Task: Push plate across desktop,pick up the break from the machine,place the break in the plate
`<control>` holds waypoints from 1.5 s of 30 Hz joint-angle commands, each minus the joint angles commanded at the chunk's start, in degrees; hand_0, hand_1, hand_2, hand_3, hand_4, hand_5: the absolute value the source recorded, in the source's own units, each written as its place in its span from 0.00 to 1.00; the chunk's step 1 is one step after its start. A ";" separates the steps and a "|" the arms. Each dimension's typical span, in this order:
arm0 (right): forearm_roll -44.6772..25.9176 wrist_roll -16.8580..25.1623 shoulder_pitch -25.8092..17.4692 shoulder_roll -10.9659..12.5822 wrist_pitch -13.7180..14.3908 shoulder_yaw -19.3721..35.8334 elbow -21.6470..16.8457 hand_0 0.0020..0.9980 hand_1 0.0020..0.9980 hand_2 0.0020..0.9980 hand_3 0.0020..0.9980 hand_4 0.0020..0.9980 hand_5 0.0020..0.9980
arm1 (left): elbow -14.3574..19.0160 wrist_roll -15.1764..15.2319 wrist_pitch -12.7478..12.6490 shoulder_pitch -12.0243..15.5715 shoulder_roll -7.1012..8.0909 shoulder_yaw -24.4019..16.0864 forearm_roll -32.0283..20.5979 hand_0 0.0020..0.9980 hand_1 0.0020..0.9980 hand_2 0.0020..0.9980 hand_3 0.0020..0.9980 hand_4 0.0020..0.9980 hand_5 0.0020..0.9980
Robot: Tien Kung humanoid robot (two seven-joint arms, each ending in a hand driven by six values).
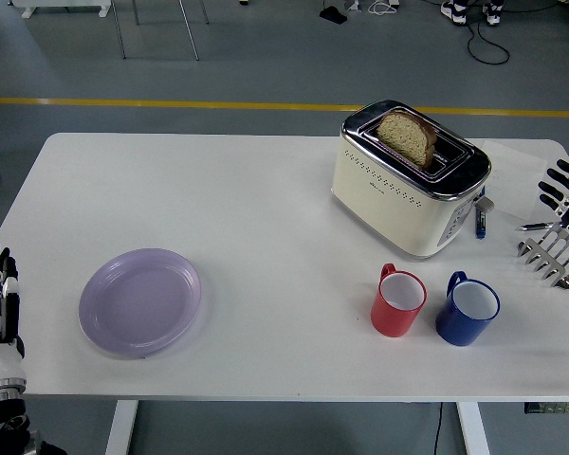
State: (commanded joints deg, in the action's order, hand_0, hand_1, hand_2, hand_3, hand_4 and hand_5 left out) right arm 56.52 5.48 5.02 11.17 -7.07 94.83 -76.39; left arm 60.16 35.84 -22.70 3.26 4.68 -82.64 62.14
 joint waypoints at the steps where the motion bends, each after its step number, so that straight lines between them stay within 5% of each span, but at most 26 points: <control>1: 0.01 0.00 -0.01 -0.01 0.00 -0.01 0.01 0.90 0.81 0.84 0.82 0.56 0.61 | -0.23 0.00 0.03 -0.08 0.01 0.11 -0.03 0.95 0.95 0.99 0.99 0.58 1.00; 18: -0.04 0.01 -0.04 -0.22 0.04 -0.31 0.04 0.90 0.81 0.84 0.82 0.56 0.61 | -4.87 -1.94 4.05 -1.57 0.06 3.66 -1.10 0.94 0.94 0.98 0.98 0.55 1.00; 45: -0.10 -0.28 0.69 -0.56 0.07 -0.69 0.11 0.90 0.81 0.84 0.81 0.55 0.61 | -5.80 -3.78 6.87 -3.46 0.34 7.97 0.07 0.92 0.92 0.97 0.96 0.55 1.00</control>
State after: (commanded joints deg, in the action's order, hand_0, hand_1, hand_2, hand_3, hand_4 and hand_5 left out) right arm 56.42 5.21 5.71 10.61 -7.00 94.14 -76.28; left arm 54.36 32.06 -15.83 -0.20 5.02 -74.68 62.21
